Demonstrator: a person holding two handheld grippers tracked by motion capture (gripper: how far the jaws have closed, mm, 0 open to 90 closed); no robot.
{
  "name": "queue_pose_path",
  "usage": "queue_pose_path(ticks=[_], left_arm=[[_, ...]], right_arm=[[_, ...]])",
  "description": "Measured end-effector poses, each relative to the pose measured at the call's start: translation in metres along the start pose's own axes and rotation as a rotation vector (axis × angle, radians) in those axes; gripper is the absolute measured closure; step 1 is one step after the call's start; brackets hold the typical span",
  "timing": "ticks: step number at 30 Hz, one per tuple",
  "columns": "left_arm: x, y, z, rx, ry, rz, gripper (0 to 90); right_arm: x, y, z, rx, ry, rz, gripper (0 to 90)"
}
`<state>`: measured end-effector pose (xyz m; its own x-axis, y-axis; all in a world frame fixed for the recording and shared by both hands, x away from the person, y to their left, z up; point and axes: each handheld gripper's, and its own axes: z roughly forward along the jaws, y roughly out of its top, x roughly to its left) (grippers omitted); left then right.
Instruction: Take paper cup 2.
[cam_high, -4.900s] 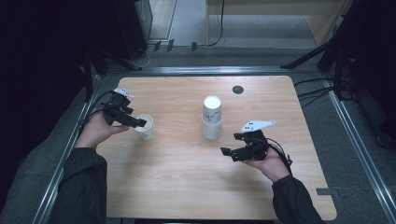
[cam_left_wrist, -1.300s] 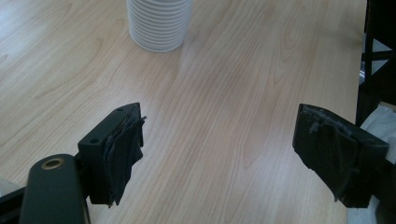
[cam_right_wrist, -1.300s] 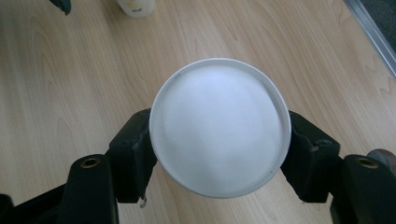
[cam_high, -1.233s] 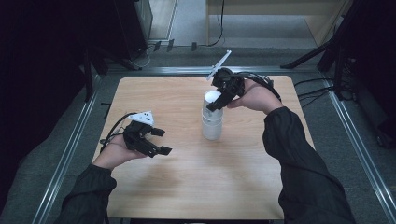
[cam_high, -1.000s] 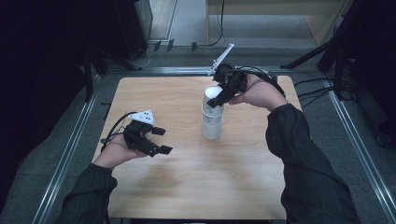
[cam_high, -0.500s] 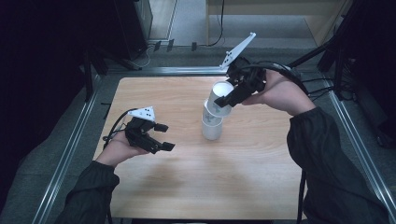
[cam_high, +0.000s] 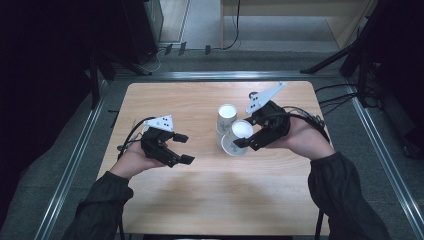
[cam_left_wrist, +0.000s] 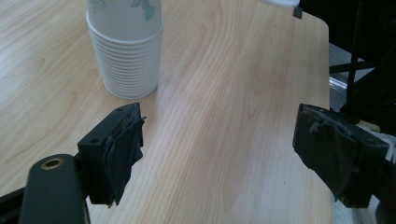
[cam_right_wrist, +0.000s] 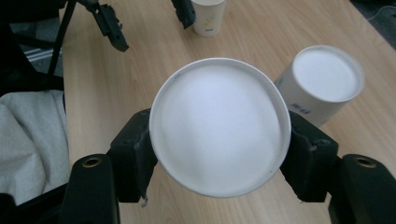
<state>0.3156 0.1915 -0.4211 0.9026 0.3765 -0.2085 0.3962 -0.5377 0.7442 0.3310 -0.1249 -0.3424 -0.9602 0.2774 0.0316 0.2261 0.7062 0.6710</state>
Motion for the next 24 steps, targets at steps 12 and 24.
queue_pose_path(ticks=[12,24], left_arm=[[-0.008,0.000,0.017,0.025,-0.034,0.028,16.4],[-0.017,-0.005,0.036,0.044,-0.070,0.047,16.4]], right_arm=[[0.016,-0.053,0.050,-0.103,0.086,0.081,34.9],[0.019,-0.076,0.076,-0.201,0.133,0.102,35.1]])
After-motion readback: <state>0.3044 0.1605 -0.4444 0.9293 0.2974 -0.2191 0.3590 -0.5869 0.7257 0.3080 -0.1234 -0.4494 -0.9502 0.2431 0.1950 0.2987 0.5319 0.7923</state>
